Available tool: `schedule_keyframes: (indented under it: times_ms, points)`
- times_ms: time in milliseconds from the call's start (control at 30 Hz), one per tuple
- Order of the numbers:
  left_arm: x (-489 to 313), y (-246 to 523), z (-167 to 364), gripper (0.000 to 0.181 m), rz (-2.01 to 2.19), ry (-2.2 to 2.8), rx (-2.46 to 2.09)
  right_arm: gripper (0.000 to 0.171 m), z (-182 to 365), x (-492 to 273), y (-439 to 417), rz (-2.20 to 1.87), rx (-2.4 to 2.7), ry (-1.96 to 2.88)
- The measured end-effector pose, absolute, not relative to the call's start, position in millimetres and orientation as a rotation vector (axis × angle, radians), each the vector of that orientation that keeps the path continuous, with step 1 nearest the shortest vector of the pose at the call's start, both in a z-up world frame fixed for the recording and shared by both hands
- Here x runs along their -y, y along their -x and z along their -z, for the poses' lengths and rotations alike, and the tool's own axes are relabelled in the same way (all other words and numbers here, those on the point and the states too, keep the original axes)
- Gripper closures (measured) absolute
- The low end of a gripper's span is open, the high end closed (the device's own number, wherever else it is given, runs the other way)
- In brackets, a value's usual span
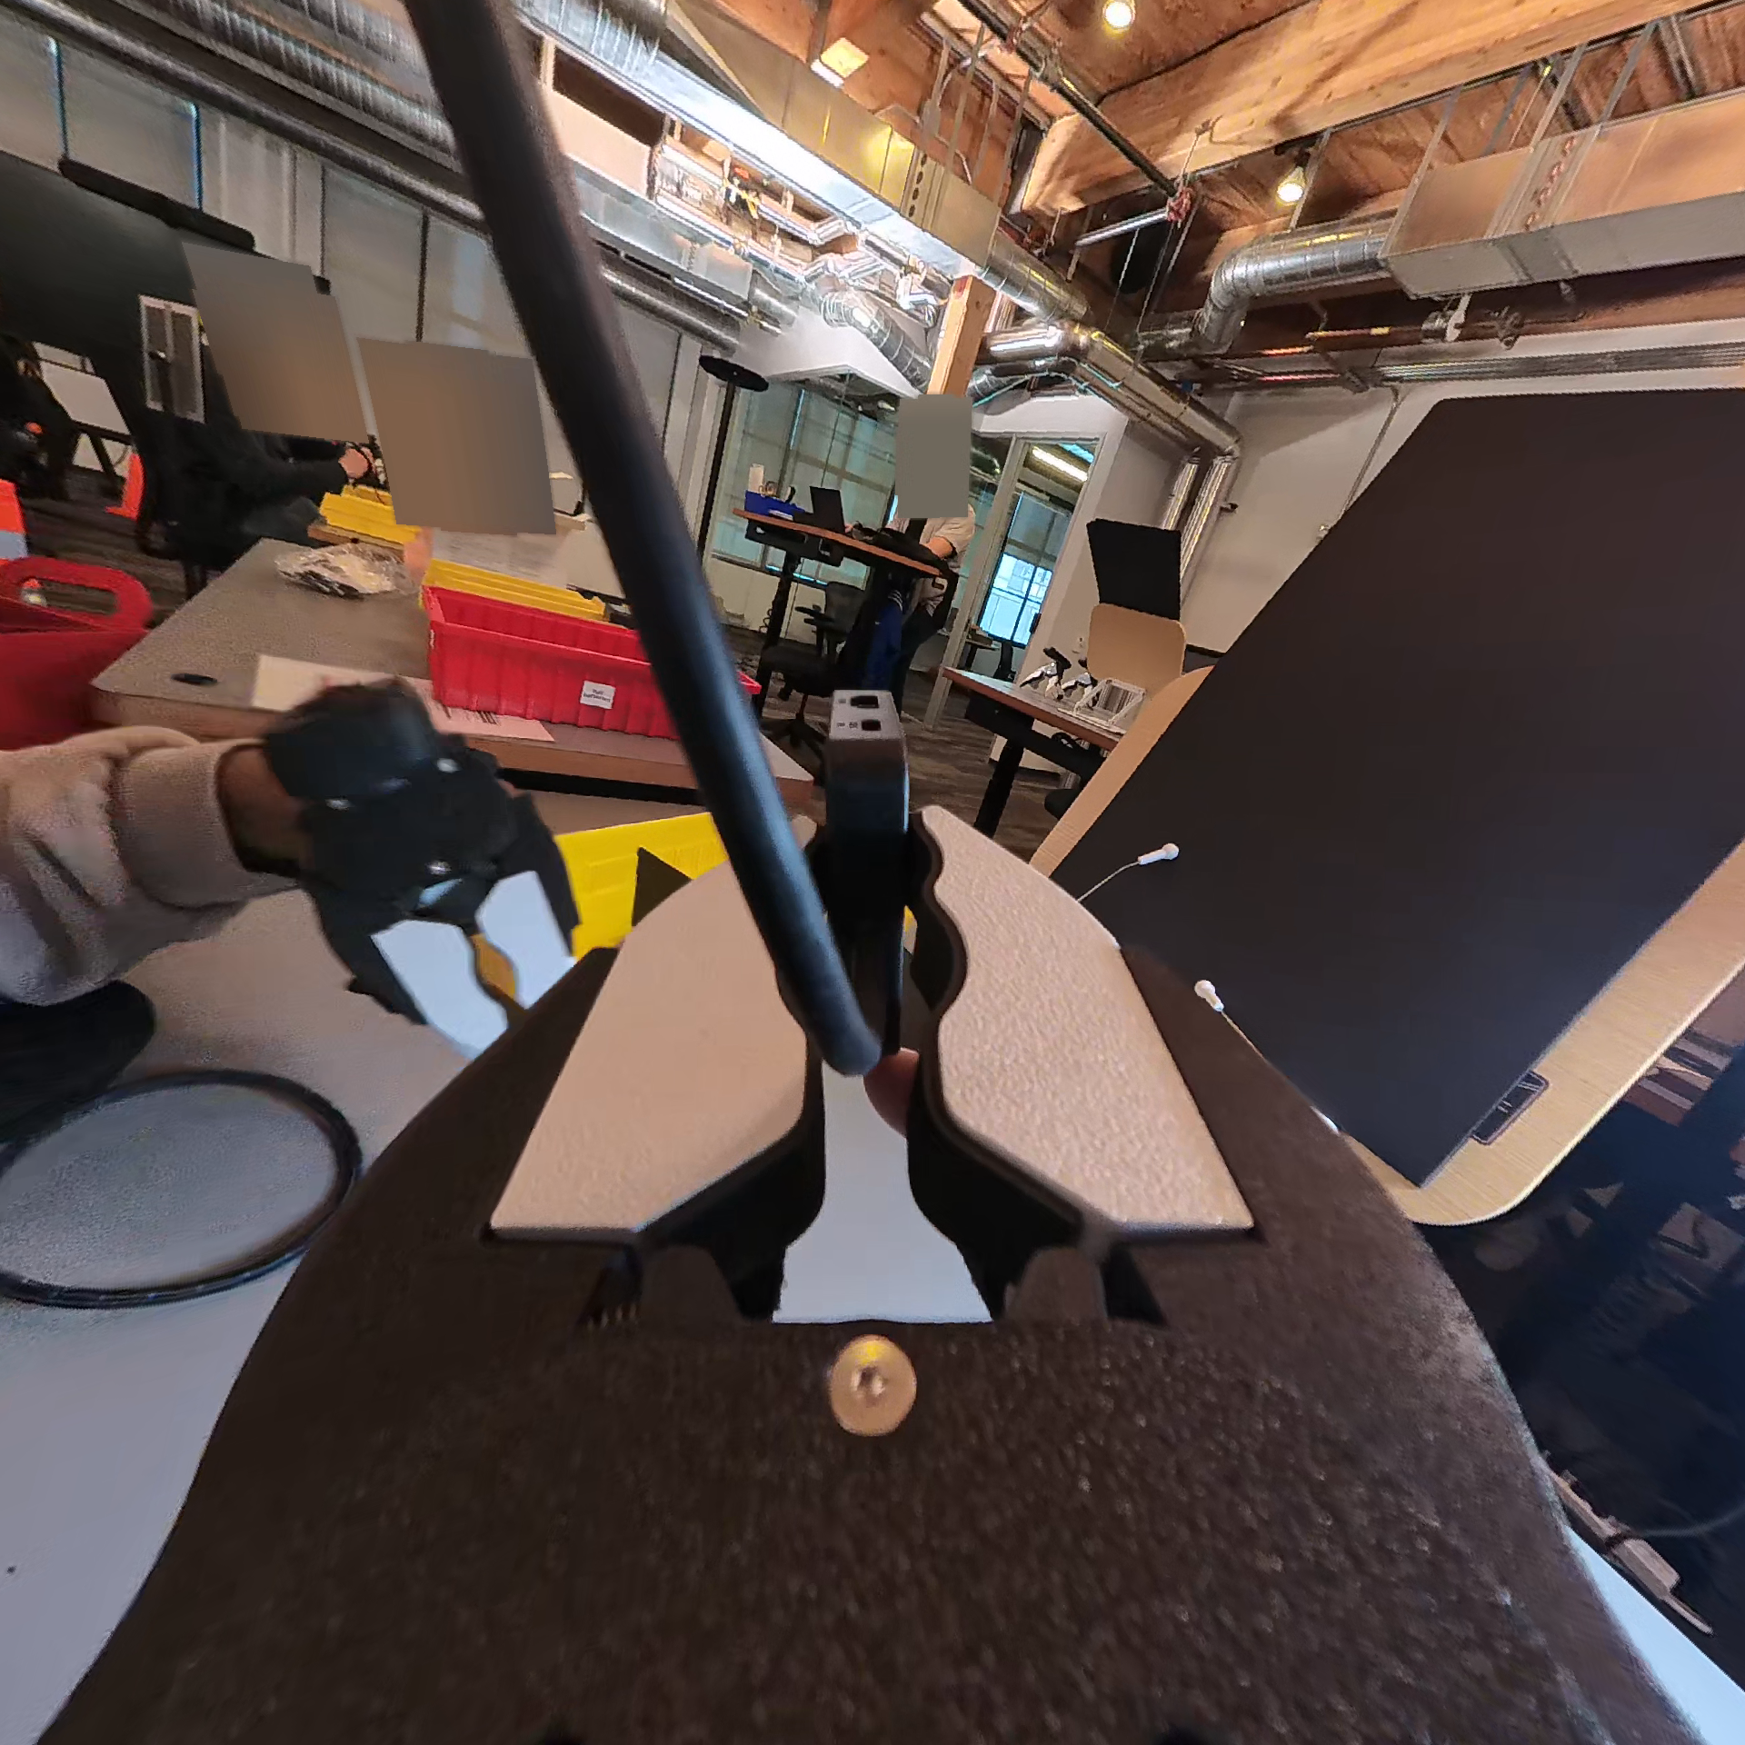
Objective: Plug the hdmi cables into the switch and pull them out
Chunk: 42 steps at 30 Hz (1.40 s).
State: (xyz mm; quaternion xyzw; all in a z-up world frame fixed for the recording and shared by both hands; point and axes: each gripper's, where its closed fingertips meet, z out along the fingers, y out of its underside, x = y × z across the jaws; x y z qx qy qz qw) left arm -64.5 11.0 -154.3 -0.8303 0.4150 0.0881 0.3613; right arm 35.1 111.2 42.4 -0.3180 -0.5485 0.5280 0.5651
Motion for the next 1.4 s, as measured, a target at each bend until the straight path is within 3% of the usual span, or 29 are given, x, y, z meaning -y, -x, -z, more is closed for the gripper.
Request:
schedule_keyframes:
  times_ms: [133,267,567,700,800,900,1033,1100,1200,1267,1400]
  points:
    - [-33,81,143,0.172,-0.175,2.097,-0.891,0.157,-40,-116,-35,-1.223,1.294,0.759]
    - [13,45,144,0.163,0.031,2.108,-1.019,0.157,-38,-120,-35,-1.244,1.284,0.773]
    - [157,-8,235,0.143,0.293,2.367,-1.318,0.157,-35,-102,-23,-1.267,1.330,0.751]
    - [152,-25,250,0.152,0.295,2.351,-1.279,0.157,-26,-94,-13,-1.241,1.376,0.758]
    - [120,-9,255,0.179,0.078,2.332,-1.265,0.157,-22,-93,-10,-1.207,1.398,0.759]
    - [90,4,241,0.172,0.053,2.316,-1.142,0.157,-23,-96,-13,-1.183,1.395,0.759]
    - [110,-33,203,0.162,0.403,2.276,-1.082,0.157,-32,-106,-23,-1.193,1.348,0.758]
    - [142,-51,215,0.146,0.466,2.325,-1.208,0.157,-37,-110,-27,-1.232,1.317,0.758]
    - [165,-69,245,0.139,0.402,2.373,-1.298,0.157,-42,-111,-32,-1.258,1.291,0.750]
    - [160,-75,254,0.140,0.314,2.360,-1.267,0.157,-44,-108,-32,-1.266,1.288,0.741]
    - [128,-51,256,0.165,0.060,2.303,-1.271,0.157,-42,-101,-28,-1.251,1.314,0.731]
